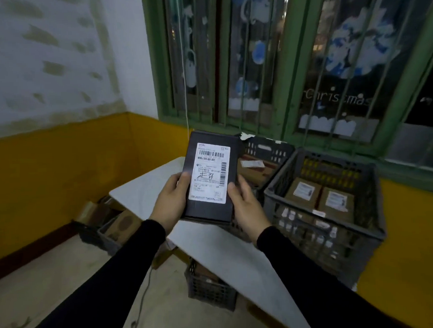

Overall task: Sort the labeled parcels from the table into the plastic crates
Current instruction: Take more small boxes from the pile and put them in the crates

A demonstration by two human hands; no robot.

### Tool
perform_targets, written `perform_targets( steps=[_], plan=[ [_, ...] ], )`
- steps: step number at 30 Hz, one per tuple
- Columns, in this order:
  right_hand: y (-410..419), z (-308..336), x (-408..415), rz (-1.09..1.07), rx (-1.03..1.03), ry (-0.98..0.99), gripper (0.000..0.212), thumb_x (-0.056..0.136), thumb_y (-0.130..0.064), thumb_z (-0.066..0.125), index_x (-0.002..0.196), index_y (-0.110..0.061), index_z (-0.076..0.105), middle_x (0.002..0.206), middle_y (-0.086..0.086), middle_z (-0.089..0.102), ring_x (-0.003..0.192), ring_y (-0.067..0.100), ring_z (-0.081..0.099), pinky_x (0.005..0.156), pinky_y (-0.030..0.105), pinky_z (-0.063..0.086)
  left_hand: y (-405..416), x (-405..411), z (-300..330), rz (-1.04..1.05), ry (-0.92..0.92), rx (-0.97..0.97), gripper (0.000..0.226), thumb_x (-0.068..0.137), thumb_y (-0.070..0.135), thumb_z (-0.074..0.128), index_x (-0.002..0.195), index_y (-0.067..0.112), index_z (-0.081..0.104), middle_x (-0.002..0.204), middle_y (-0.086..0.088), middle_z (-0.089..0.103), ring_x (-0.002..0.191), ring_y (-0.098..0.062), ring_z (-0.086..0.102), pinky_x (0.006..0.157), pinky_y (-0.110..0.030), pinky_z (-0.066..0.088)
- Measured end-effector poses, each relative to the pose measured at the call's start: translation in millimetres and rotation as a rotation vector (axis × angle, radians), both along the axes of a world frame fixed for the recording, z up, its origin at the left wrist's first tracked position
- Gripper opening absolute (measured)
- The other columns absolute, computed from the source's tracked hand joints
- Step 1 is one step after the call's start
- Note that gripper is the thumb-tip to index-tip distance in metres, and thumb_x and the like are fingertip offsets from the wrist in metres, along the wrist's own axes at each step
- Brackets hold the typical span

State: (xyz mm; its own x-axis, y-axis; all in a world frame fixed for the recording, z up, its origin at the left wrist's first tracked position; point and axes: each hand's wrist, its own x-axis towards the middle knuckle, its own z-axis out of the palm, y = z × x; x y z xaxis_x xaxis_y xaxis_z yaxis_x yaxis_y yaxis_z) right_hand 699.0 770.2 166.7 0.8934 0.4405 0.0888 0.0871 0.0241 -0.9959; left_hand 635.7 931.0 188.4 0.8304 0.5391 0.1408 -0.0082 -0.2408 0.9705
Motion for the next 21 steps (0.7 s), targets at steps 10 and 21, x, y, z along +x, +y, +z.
perform_targets(
  steps=[10, 21],
  plan=[
    [59, -12, 205, -0.129, 0.028, 0.05, 0.059, 0.101, -0.039, 0.05, 0.154, -0.029, 0.028, 0.139, -0.008, 0.051, 0.104, -0.001, 0.059, 0.074, 0.012, 0.05, 66, 207, -3, -0.184, 0.012, 0.064, 0.031, 0.1, 0.052, 0.038, 0.12, 0.034, 0.053, 0.102, 0.023, 0.059, 0.094, 0.005, 0.057, 0.078, -0.025, 0.045],
    [63, -31, 362, -0.358, -0.149, 0.162, 0.045, 0.103, -0.037, 0.045, 0.147, -0.032, 0.035, 0.125, -0.004, 0.059, 0.103, 0.012, 0.056, 0.097, 0.031, 0.045, 90, 410, -28, -0.553, 0.391, 0.258, 0.047, 0.103, 0.047, 0.034, 0.143, 0.022, 0.038, 0.126, 0.001, 0.056, 0.113, -0.022, 0.057, 0.084, -0.029, 0.041]
  ],
)
